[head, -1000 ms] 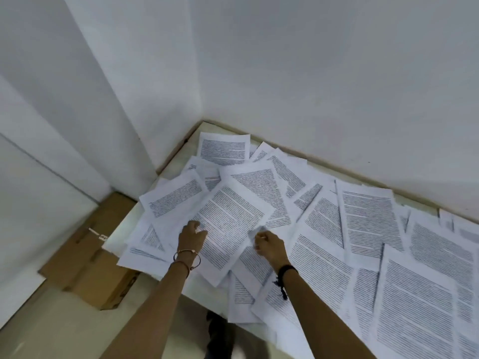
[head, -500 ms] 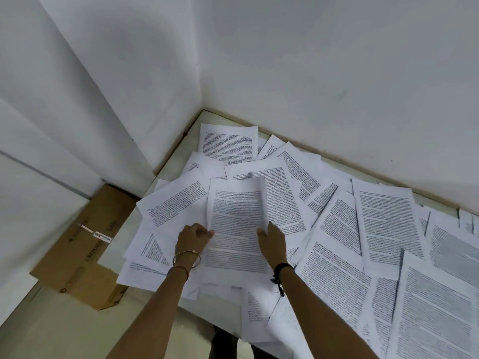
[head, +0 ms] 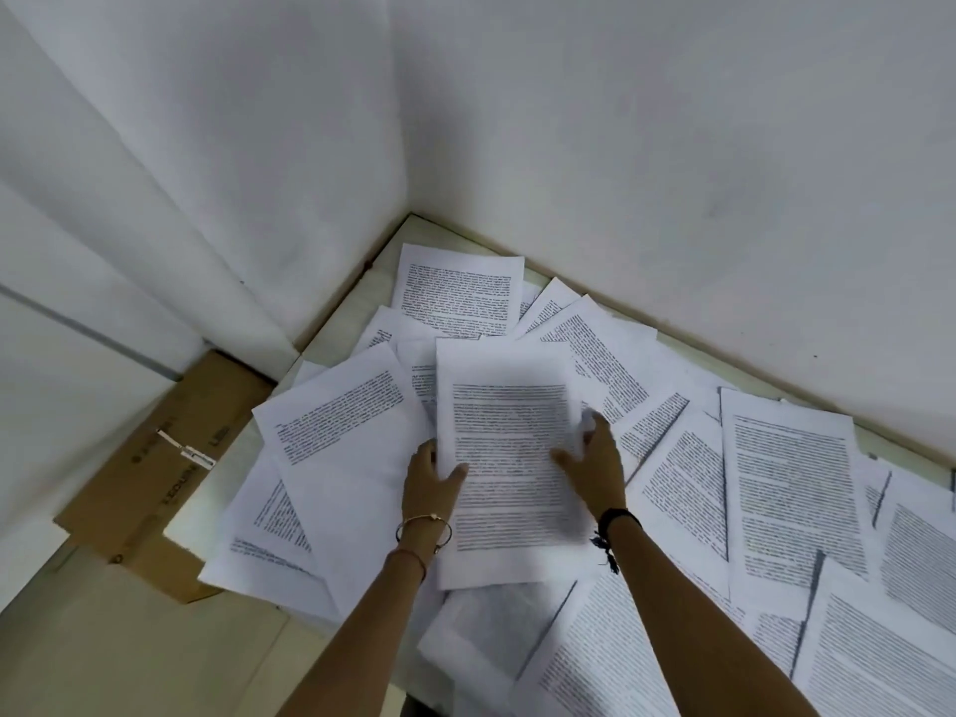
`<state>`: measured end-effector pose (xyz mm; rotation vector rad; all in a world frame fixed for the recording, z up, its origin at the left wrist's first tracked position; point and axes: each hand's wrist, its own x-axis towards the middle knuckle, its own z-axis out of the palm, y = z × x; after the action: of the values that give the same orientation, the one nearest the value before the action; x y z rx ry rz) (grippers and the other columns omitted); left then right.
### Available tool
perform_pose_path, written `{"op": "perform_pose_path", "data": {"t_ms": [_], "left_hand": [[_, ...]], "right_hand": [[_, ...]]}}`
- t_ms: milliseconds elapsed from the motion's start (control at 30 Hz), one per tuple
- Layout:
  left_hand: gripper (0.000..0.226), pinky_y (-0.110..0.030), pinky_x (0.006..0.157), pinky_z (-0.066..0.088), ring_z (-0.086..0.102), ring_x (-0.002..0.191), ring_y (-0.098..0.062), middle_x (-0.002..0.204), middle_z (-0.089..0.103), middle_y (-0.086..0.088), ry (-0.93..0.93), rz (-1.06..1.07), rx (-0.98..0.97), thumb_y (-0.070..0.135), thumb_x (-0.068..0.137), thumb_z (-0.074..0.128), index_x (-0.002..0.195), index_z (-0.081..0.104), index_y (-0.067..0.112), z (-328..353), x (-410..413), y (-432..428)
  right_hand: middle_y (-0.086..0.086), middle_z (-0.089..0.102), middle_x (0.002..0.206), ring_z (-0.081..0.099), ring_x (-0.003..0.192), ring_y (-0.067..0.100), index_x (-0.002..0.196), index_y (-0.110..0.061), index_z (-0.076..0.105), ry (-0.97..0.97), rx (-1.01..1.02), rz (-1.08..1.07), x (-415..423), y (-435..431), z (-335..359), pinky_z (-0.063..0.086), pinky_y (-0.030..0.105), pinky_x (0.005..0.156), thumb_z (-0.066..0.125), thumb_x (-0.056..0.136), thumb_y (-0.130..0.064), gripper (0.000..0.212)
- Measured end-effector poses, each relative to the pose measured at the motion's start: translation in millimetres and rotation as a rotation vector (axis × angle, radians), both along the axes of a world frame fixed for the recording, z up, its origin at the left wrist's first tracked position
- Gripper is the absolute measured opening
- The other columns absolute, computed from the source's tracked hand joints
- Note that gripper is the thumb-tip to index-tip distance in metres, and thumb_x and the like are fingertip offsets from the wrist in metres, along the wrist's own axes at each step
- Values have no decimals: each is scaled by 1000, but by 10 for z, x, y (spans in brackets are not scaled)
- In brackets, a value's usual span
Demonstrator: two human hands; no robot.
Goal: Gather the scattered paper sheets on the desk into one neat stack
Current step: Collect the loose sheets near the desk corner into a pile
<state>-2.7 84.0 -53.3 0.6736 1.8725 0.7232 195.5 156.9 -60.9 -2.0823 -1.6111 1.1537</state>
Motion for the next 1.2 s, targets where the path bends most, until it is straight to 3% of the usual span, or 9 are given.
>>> {"op": "perform_pose_path", "data": {"t_ms": [67, 200, 367, 467, 633, 733, 800, 1000, 1200], "left_hand": [[51, -26, 97, 41, 52, 119, -28, 132, 53, -11, -31, 10, 4, 26, 88, 60, 132, 43, 8, 12, 9, 5], [51, -36, 107, 39, 50, 123, -30, 135, 52, -11, 39, 70, -26, 31, 89, 57, 132, 45, 5, -26, -119, -13], [47, -28, 94, 44, 56, 106, -20, 118, 58, -3, -58, 55, 31, 25, 87, 61, 130, 45, 15, 9, -286, -72], [59, -32, 95, 45, 57, 105, -21, 116, 59, -2, -97, 138, 61, 36, 80, 68, 131, 44, 18, 41, -466, -86], [57, -43, 103, 44, 58, 113, -30, 124, 61, -12, -84, 131, 1, 26, 78, 70, 130, 52, 10, -30, -756, -277], [45, -40, 98, 46, 59, 110, -34, 121, 63, -16, 4, 172, -1, 14, 83, 67, 125, 55, 8, -25, -920, -481], [40, -41, 97, 43, 57, 113, -36, 122, 62, -19, 113, 263, -45, 11, 85, 64, 123, 56, 5, -19, -983, -644], [38, -45, 100, 37, 49, 116, -42, 120, 56, -33, 406, 437, -80, 3, 81, 64, 115, 57, -12, -113, -1025, -939], [45, -42, 102, 38, 48, 121, -35, 129, 52, -21, 196, 441, 22, 11, 86, 61, 129, 49, 4, -85, -1035, -904]], "right_hand": [[18, 54, 134, 58, 114, 32, 145, -9, 30, 35, -48, 60, -63, -54, -18, 49, 39, 93, 72, 84, -19, 75], [12, 53, 133, 47, 127, 32, 139, -2, 41, -19, -15, 143, -264, -226, -71, 41, 42, 105, 56, 95, -23, 52], [13, 65, 88, 58, 78, 31, 100, -2, 61, 223, 81, 12, -457, -250, 104, 52, 41, 74, 54, 96, -18, 18], [17, 65, 82, 52, 65, 21, 93, -6, 62, 296, 52, 23, -586, -262, 162, 44, 33, 60, 53, 96, -18, 15], [8, 65, 91, 59, 79, 20, 104, -3, 60, 324, -92, 187, -701, -492, 160, 49, 35, 74, 48, 98, -20, 22], [-3, 63, 97, 60, 80, 8, 114, -10, 56, 280, -99, 287, -776, -629, 95, 46, 15, 72, 48, 99, -18, 19], [-2, 61, 99, 56, 80, 10, 115, -10, 54, 221, -68, 326, -893, -691, 32, 45, 19, 72, 53, 96, -16, 20], [9, 35, 145, 31, 133, 26, 142, -9, 37, -43, 170, 506, -1319, -679, -157, 32, 34, 106, 66, 87, -29, 65], [15, 34, 151, 42, 132, 28, 152, -11, 11, 44, -41, 600, -1577, -639, -93, 40, 37, 102, 59, 93, -34, 79]]}}
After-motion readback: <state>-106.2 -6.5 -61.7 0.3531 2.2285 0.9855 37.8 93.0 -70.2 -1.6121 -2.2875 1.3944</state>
